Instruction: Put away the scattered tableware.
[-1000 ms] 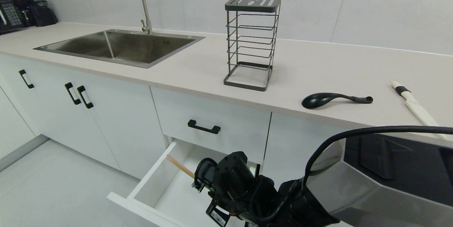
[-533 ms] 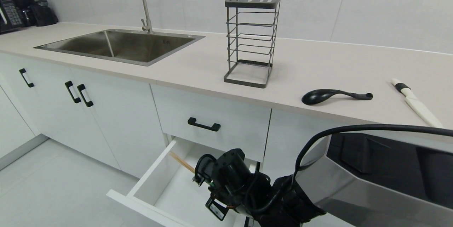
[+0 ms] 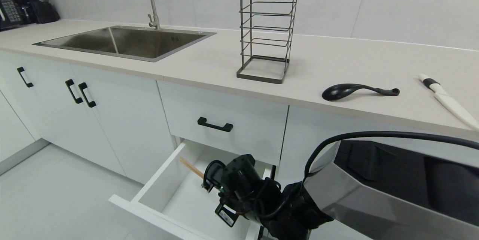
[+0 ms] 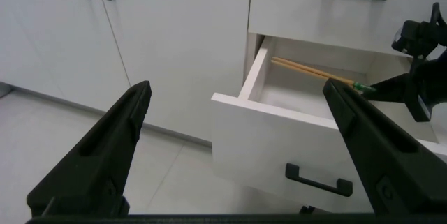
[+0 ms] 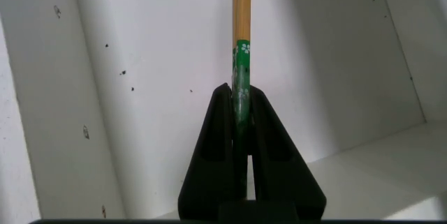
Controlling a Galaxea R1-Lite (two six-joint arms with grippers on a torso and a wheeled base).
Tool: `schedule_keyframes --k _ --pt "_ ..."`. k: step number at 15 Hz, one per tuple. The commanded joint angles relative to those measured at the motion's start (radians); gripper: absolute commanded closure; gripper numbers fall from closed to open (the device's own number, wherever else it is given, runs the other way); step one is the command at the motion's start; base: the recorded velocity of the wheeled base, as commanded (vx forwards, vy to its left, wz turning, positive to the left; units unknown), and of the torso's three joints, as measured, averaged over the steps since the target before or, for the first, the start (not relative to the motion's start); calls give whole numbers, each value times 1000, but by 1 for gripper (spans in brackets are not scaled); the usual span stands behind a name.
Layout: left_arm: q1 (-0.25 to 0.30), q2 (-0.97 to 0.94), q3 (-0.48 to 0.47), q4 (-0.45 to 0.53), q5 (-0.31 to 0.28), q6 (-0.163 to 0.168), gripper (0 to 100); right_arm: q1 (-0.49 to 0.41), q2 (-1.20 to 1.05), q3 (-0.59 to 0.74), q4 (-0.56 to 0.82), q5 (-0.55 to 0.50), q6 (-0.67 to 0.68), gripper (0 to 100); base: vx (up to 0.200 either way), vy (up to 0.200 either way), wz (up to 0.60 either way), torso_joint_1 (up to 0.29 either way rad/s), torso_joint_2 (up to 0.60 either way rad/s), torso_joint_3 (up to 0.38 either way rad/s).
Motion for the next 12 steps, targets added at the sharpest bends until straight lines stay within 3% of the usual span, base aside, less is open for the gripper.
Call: schedule_keyframes --k 1,3,12 --pt "0 1 0 0 0 0 0 -2 4 -5 6 -14 -7 100 0 0 0 -41 124 46" --pt "0 1 0 0 0 0 0 -4 21 -16 7 -45 -92 100 0 0 0 -22 110 39" --pt "0 1 0 0 0 0 0 -8 136 -122 9 -42 -101 100 0 0 0 1 9 4"
